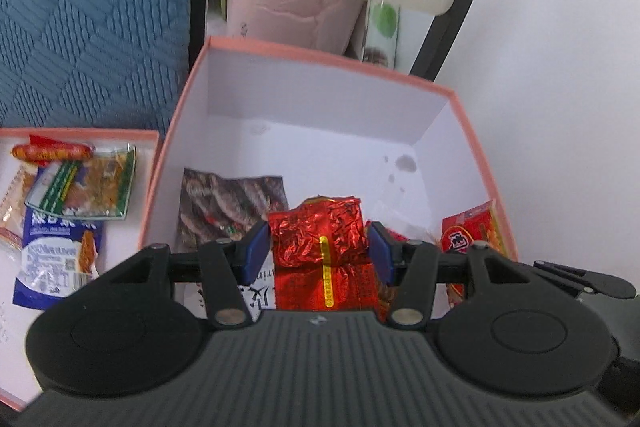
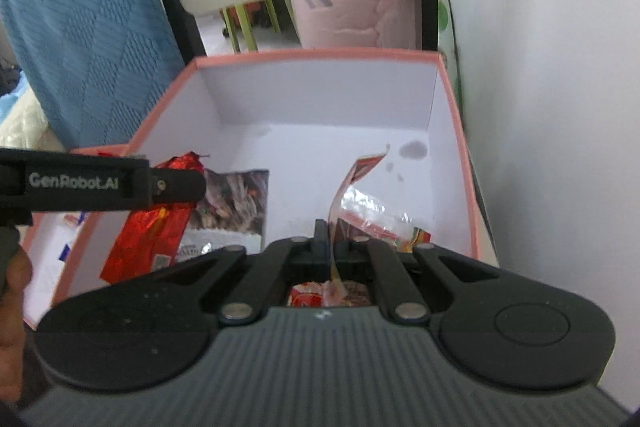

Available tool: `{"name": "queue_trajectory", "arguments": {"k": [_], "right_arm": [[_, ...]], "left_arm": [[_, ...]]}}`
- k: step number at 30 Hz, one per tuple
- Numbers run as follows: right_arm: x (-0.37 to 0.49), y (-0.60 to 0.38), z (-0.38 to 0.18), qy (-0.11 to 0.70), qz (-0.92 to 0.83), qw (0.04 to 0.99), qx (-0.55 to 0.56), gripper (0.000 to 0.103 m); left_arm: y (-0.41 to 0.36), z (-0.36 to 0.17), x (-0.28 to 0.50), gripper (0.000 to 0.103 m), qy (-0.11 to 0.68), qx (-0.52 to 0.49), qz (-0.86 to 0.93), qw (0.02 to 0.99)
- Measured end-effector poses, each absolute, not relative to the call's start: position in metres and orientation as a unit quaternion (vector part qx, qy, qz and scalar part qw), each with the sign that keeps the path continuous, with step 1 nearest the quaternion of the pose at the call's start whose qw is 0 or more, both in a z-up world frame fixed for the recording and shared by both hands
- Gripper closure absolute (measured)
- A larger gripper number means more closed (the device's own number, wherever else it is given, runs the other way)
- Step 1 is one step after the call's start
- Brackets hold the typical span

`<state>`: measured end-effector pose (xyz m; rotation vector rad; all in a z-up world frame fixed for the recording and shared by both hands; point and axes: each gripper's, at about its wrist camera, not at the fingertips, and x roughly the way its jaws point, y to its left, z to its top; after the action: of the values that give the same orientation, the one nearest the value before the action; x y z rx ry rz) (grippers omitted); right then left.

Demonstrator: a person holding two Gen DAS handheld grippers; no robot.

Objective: Organize snacks
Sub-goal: 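Open both grippers over the pink box to drop the snacks, then move both grippers back over the snack tray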

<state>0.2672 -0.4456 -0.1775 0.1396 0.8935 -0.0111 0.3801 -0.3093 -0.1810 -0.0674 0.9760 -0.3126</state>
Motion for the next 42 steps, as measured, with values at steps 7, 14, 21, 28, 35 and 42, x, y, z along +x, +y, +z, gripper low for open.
{"name": "queue_trajectory", "arguments": {"k": [7,14,21,28,35,42], "right_arm": [[0.275,-0.451,-0.191,0.449,-0.011,0.890,0.075,0.097],[0.276,-0.450,-0.180,0.445,-0.034,0.893,0.061,0.076],[0.254,-0.442,-0.140,0.401,-0.040,0.913,0.065,0.048],[0.225,-0.422,-0.092,0.359,-0.033,0.930,0.068,0.048],[0.193,-0.389,-0.049,0.320,-0.026,0.945,0.052,0.048],[0.159,-0.353,-0.016,0.291,-0.011,0.956,0.045,0.048]], "left_arm": [[-0.308,-0.196,0.385,0.044,0.480,-0.030,-0.146,0.865],[-0.303,-0.180,0.381,0.037,0.477,-0.037,-0.145,0.866],[-0.290,-0.137,0.360,0.036,0.443,-0.041,-0.154,0.882],[-0.262,-0.077,0.321,0.036,0.383,-0.043,-0.160,0.909],[-0.225,-0.023,0.276,0.036,0.327,-0.041,-0.160,0.930],[-0.180,0.007,0.235,0.036,0.288,-0.057,-0.152,0.944]]}}
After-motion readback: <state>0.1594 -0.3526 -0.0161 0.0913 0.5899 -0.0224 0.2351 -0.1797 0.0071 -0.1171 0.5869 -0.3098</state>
